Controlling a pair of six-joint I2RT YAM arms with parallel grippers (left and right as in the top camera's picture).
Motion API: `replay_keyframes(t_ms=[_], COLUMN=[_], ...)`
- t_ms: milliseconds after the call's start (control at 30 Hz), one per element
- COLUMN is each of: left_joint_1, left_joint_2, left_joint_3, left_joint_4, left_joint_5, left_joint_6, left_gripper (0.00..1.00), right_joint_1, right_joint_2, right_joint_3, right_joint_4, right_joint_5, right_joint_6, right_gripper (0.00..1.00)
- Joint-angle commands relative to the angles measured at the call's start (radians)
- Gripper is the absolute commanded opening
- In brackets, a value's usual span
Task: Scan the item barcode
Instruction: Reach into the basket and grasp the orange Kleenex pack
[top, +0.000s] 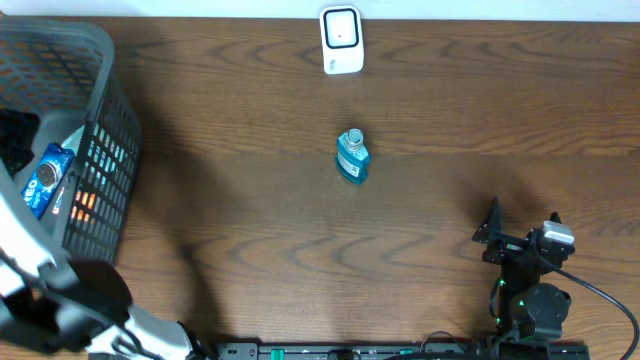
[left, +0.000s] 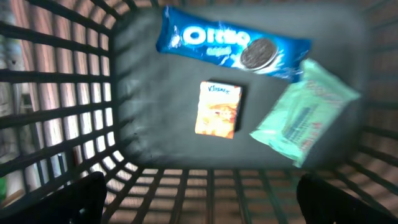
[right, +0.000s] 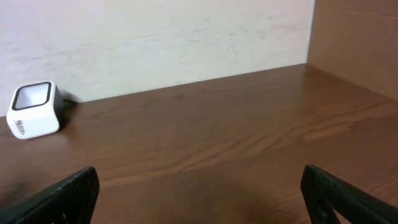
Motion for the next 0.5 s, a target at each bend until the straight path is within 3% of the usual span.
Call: replay_keyframes(t_ms=[0,267,467], left_joint_1=[0.008,0.008,0.008], left_joint_2=[0.171,0.385,0.422], left_joint_3=[-0.006,-0.01,-0.107], left_joint_4=[-0.007,0.006,0.099], left_joint_5=[0.029,0.032,0.032], left_joint_6=[0.028,0.027,0.032], left_gripper=[0.98,0.98,0.98], right_joint_1=[-0.002,-0.002,-0.002], right_joint_2=[-0.005,-0.005,-0.005], right_joint_3=[-0.001,-0.001,-0.001], right_joint_4=[-0.004,-0.004,-0.004], right_joint_5=[-0.001,-0.001,-0.002], right_joint_6=[0.011,0.011,0.011], right_gripper=[0.99,0.99,0.99])
